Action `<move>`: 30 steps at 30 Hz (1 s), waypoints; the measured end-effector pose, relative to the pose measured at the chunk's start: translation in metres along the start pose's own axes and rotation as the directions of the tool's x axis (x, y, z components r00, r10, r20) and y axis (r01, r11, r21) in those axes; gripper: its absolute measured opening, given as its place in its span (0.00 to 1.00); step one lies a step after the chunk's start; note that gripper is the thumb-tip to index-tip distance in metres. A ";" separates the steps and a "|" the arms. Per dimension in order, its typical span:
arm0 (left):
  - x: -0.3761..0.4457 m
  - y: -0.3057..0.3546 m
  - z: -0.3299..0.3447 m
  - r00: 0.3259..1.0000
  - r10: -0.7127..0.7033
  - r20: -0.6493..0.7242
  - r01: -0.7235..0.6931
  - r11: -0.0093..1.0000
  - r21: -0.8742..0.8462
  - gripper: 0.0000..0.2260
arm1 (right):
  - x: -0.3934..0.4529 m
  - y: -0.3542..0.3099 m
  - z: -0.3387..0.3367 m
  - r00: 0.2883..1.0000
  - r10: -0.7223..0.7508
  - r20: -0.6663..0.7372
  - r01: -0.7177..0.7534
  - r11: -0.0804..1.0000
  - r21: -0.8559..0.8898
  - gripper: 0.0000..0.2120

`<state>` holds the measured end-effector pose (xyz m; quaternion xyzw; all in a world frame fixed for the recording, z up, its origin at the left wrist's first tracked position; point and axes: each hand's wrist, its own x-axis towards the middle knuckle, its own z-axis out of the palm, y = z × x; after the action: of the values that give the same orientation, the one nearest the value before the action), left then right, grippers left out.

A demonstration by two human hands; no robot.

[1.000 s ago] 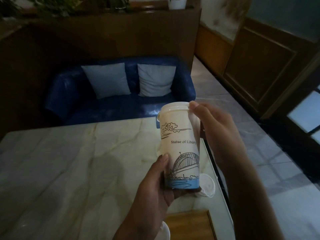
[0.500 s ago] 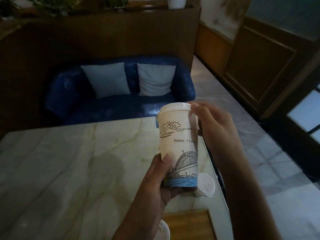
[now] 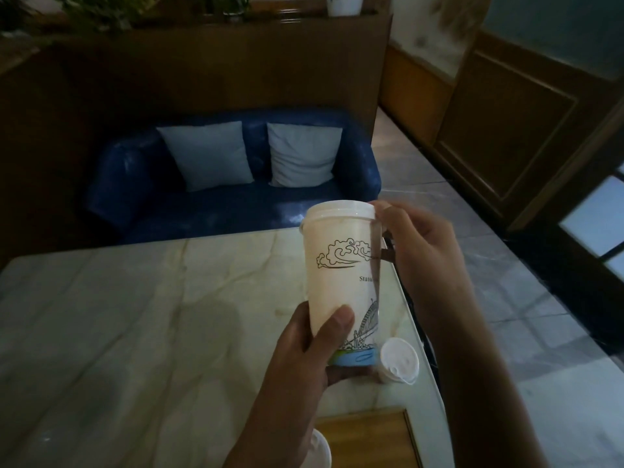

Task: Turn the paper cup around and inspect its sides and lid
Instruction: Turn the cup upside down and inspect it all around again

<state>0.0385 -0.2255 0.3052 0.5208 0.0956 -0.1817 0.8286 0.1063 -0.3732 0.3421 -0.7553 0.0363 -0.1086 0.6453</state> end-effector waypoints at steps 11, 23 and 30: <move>-0.002 0.002 0.000 0.990 0.119 -0.070 -0.113 0.990 0.081 0.34 | -0.004 -0.010 0.005 0.990 0.060 0.125 -0.070 0.995 0.075 0.21; 0.000 0.005 -0.013 0.840 -0.103 0.532 0.386 0.802 -0.455 0.32 | -0.005 -0.013 0.001 0.985 0.134 0.109 -0.162 0.938 0.307 0.15; 0.005 0.001 -0.015 0.806 -0.122 0.579 0.449 0.763 -0.465 0.33 | -0.004 -0.010 0.001 0.980 0.153 0.124 -0.186 0.927 0.326 0.16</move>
<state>0.0438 -0.2126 0.2978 0.1514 0.0023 -0.4053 0.9016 0.1022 -0.3698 0.3513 -0.6326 0.0512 -0.0205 0.7725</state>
